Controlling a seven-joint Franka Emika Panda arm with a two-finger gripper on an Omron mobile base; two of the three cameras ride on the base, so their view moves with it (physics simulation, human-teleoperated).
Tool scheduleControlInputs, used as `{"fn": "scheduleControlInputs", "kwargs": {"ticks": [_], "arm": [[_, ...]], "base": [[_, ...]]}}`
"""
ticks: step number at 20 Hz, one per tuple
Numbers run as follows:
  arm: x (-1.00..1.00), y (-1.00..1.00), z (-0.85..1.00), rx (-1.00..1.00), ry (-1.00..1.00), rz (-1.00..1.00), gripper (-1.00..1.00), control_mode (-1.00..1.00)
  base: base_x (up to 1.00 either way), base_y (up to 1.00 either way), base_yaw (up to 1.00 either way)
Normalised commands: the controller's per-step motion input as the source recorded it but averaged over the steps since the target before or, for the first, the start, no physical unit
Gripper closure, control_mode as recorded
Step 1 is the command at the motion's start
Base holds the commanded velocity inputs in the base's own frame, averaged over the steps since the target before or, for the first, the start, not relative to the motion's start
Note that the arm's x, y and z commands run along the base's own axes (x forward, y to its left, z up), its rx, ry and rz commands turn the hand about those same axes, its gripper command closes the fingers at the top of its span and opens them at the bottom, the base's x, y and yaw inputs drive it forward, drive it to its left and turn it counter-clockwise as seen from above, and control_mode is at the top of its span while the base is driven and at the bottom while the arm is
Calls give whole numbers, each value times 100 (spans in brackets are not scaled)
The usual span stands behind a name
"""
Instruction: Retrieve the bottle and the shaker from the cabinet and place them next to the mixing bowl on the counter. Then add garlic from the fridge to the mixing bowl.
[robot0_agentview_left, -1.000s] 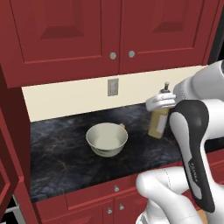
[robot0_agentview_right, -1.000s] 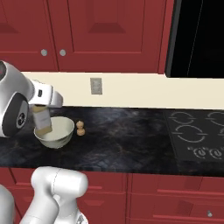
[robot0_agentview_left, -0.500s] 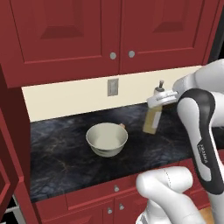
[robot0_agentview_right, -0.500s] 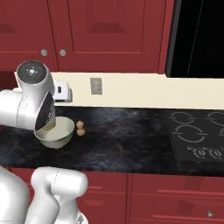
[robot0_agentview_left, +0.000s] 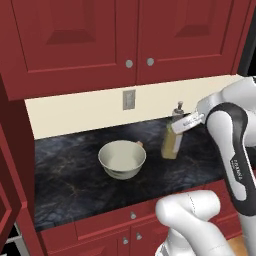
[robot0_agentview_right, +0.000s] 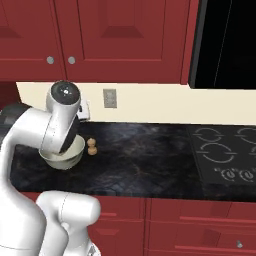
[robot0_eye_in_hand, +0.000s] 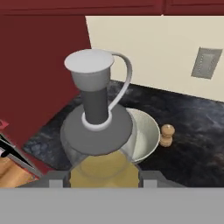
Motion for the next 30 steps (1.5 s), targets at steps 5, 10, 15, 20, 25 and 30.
{"fn": "scheduleControlInputs", "kwargs": {"ticks": [5, 10, 15, 20, 25, 30], "arm": [[21, -43, -41, 0, -3, 44, 100, -100], [15, -54, -18, 0, -4, 48, 100, -100], [33, -5, -8, 0, -2, 20, 100, -100], [29, 22, -12, -3, 0, -5, 100, -100], [33, 13, -26, 0, -1, -15, 100, -100], [51, 4, -49, 0, -6, -7, 100, -100]], "base": [[0, 0, 0], [0, 0, 0], [0, 0, 0], [0, 0, 0], [0, 0, 0], [0, 0, 0]]}}
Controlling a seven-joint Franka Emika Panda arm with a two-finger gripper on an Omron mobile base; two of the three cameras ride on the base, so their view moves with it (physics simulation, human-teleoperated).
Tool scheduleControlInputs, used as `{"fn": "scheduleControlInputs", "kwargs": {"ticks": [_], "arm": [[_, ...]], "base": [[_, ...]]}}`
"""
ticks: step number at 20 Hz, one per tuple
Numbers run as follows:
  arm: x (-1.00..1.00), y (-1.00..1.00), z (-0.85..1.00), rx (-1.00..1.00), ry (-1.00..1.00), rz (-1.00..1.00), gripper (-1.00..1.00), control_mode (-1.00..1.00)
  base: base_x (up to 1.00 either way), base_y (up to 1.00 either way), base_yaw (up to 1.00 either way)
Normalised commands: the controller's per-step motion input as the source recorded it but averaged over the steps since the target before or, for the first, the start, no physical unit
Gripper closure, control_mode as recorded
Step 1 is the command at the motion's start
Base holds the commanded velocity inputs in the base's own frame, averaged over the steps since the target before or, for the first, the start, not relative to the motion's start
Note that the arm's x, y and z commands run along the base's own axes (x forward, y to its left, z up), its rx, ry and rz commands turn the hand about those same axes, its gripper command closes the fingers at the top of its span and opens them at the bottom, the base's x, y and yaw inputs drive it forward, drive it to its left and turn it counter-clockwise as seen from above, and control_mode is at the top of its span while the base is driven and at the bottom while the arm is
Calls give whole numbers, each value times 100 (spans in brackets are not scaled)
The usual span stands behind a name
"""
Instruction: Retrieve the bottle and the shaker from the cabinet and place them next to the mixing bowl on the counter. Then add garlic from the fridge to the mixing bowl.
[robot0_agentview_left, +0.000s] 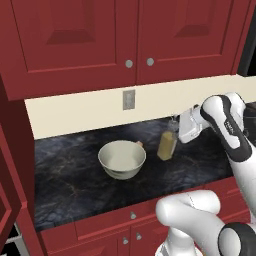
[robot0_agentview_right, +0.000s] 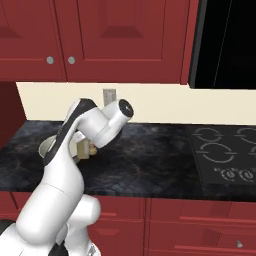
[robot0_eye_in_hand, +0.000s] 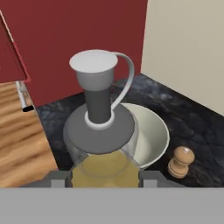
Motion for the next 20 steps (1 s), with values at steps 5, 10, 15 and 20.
{"fn": "scheduleControlInputs", "kwargs": {"ticks": [5, 10, 15, 20], "arm": [[48, 0, -59, 0, -4, 0, 100, -100], [22, 0, -39, 0, -6, 3, 100, -100], [12, 0, -29, 0, -1, 4, 100, -100], [20, 0, -16, 0, 1, 2, 100, -100]], "base": [[0, 0, 0], [0, 0, 0], [0, 0, 0], [0, 0, 0]]}}
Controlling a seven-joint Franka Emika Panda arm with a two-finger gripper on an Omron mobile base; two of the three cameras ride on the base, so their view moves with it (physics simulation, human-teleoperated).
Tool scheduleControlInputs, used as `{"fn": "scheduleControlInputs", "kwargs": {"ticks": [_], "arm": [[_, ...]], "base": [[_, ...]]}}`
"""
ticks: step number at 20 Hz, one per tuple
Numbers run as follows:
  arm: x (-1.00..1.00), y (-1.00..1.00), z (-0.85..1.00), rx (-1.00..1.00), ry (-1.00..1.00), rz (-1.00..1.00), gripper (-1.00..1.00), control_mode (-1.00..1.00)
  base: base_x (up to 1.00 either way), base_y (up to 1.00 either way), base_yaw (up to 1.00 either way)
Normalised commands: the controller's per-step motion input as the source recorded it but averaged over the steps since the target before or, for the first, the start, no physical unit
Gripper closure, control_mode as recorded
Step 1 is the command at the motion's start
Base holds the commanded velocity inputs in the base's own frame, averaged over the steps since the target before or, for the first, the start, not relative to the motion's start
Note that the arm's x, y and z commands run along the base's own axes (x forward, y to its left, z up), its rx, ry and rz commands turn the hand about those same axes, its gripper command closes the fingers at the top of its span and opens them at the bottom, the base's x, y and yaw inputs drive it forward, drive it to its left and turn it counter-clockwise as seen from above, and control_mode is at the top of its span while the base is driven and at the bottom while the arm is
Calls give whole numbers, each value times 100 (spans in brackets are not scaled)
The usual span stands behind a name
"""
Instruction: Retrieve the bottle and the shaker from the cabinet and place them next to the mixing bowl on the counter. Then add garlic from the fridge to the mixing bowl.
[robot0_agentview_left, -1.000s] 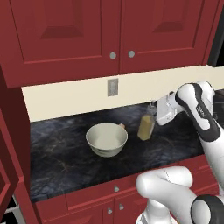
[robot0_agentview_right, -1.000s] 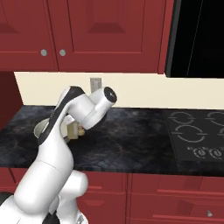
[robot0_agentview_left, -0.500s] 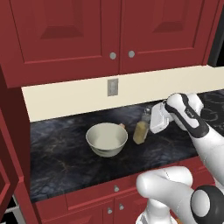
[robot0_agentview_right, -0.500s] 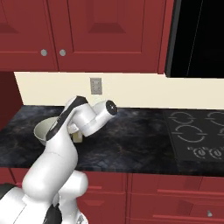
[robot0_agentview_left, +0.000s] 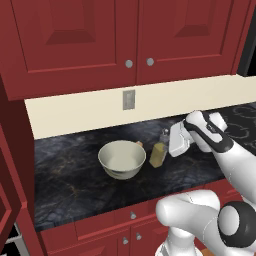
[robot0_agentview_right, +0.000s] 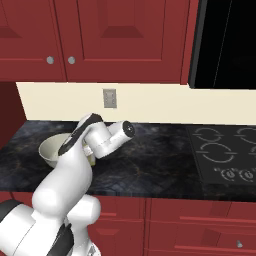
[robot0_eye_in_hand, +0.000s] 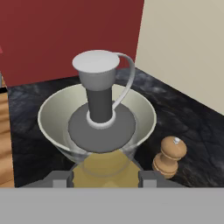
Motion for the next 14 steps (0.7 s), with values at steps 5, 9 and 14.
{"fn": "scheduleControlInputs", "kwargs": {"ticks": [5, 9, 14], "arm": [[26, 0, -4, -3, 2, 0, 100, -100], [25, 1, 0, -3, 0, 0, 100, -100], [29, 8, -11, -4, 0, 0, 100, -100]], "base": [[0, 0, 0], [0, 0, 0], [0, 0, 0]]}}
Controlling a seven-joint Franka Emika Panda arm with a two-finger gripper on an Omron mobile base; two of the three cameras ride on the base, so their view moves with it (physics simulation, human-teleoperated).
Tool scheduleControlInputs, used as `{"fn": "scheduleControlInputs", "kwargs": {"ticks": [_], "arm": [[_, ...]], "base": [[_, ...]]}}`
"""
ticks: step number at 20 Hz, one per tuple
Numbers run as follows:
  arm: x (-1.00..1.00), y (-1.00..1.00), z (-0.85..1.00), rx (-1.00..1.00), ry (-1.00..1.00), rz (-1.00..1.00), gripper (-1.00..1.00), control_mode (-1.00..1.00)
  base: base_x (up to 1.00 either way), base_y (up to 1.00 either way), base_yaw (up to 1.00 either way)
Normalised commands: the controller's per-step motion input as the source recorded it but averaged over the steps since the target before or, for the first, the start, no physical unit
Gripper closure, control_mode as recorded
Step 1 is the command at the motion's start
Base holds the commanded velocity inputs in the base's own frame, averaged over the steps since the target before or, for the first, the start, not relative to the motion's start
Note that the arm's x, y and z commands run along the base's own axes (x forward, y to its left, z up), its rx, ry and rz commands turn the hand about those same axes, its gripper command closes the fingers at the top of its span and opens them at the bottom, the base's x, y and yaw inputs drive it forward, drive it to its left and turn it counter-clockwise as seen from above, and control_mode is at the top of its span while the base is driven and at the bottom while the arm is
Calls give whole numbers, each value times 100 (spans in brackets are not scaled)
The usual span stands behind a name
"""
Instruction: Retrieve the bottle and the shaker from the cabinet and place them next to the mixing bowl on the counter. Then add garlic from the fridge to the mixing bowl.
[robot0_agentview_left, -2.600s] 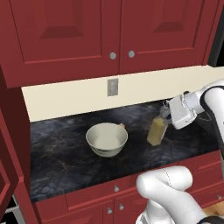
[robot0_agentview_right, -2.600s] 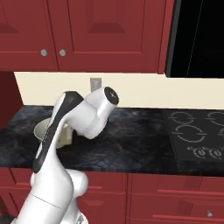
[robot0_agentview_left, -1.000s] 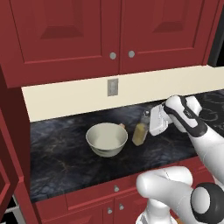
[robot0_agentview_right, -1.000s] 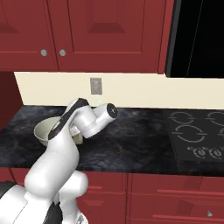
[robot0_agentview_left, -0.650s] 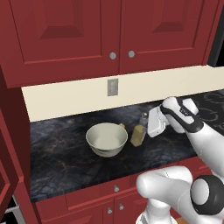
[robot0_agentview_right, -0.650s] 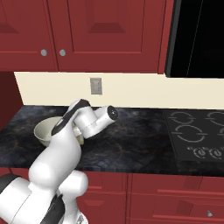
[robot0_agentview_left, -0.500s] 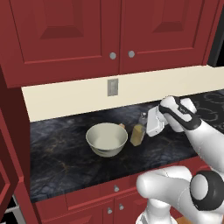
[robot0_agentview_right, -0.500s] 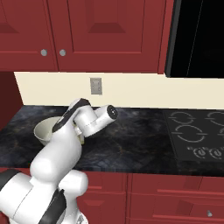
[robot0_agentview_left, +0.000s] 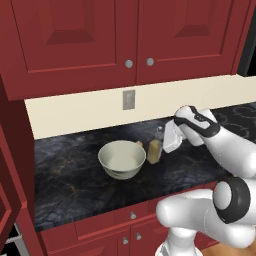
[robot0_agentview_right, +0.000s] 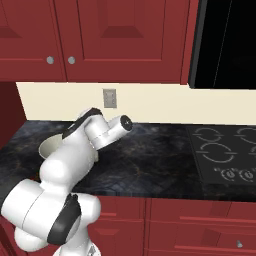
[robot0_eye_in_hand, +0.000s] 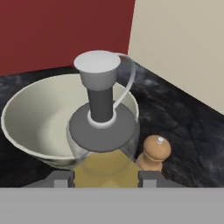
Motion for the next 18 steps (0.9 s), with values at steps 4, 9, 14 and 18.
{"fn": "scheduleControlInputs", "kwargs": {"ticks": [4, 9, 14, 18], "arm": [[23, 16, -20, -4, 0, 0, 100, -100], [16, 7, -26, 0, 1, 0, 100, -100], [18, 0, -29, 0, 4, 0, 100, -100], [12, 0, -35, 0, 4, 0, 100, -100]], "base": [[0, 0, 0], [0, 0, 0], [0, 0, 0], [0, 0, 0]]}}
